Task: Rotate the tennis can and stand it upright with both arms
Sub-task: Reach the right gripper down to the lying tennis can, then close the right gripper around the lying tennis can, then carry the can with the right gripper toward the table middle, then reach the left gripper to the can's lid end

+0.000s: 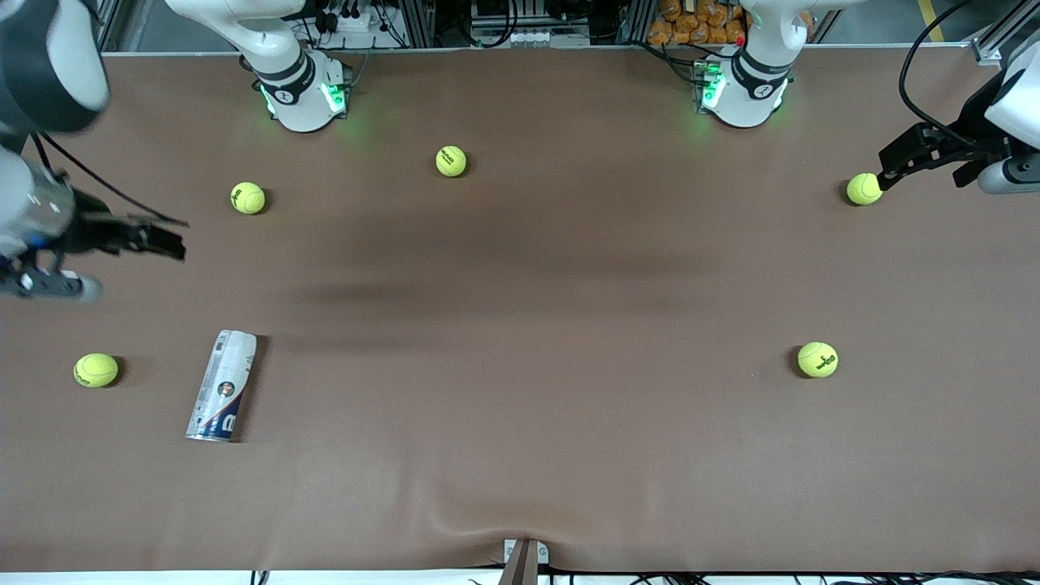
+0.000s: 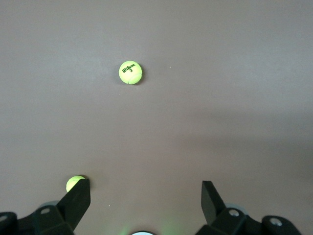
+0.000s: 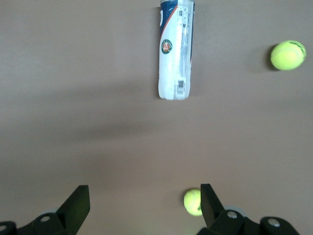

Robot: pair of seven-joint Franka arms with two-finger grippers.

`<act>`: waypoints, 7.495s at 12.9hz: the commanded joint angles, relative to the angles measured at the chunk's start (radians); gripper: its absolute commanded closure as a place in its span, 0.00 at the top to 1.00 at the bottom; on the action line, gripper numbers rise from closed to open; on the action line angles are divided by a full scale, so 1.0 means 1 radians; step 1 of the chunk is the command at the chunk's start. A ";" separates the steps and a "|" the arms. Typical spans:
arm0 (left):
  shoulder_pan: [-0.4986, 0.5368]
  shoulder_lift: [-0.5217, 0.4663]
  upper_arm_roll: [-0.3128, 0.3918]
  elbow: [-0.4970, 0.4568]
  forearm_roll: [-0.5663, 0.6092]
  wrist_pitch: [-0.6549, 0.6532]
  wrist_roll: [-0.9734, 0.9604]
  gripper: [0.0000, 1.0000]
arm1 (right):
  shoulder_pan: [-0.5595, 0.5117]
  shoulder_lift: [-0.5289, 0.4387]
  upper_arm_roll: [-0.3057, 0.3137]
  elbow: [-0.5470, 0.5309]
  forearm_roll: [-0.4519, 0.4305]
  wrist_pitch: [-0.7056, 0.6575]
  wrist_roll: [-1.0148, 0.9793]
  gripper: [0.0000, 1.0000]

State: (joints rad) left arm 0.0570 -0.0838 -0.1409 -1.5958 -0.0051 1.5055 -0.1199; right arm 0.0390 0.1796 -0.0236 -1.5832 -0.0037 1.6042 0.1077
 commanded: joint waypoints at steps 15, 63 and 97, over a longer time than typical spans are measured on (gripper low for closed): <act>0.011 0.024 -0.005 0.011 -0.009 -0.018 0.022 1.00 | -0.039 0.376 -0.002 0.017 0.004 0.379 -0.057 1.00; 0.018 0.035 -0.002 0.007 -0.006 -0.013 0.020 1.00 | 0.370 0.440 0.142 0.043 -0.009 0.714 -1.020 0.71; -0.085 0.485 -0.020 -0.053 -0.714 0.198 0.000 1.00 | 0.605 0.557 0.122 0.080 -0.098 0.815 -0.587 1.00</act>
State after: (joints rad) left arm -0.0184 0.3571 -0.1597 -1.6307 -0.6184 1.6673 -0.1200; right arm 0.6480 0.7716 0.0867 -1.4933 -0.1522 2.4594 -0.5462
